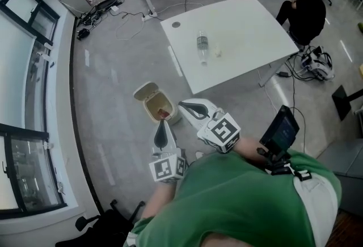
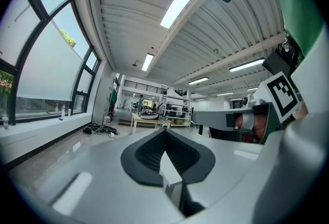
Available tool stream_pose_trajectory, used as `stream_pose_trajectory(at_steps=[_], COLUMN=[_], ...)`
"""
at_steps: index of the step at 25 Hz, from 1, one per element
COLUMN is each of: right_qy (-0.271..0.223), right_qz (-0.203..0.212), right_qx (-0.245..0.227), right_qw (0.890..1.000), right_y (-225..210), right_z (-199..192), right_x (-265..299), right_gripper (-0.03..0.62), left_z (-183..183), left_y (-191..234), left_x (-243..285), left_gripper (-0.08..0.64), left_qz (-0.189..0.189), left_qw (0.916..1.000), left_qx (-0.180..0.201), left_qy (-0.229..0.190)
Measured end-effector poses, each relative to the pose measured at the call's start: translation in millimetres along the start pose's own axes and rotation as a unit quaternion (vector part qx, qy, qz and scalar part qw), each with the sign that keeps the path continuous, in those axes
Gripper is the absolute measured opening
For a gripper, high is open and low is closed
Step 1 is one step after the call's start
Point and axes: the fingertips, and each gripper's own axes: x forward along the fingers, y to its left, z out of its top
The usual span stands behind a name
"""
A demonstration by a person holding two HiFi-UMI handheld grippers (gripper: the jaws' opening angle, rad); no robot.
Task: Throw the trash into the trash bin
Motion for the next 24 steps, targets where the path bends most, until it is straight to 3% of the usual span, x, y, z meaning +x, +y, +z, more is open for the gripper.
stream_pose_trajectory(at_steps=[12, 24], right_qy=[0.007, 0.007], right_qz=[-0.041, -0.052], right_qx=[-0.007, -0.012], right_qw=[0.999, 0.999], right_y=[-6.5, -17.5], right_z=[-5.5, -2.8], right_x=[-3.2, -0.3], right_gripper=[0.003, 0.003], left_z=[-2.9, -5.7], left_y=[-2.9, -8.7], left_x=[9.3, 19.0], left_gripper=[0.004, 0.004], left_qz=[-0.035, -0.056], left_qw=[0.9993, 0.9983], left_qx=[-0.013, -0.016], left_qy=[-0.001, 0.005])
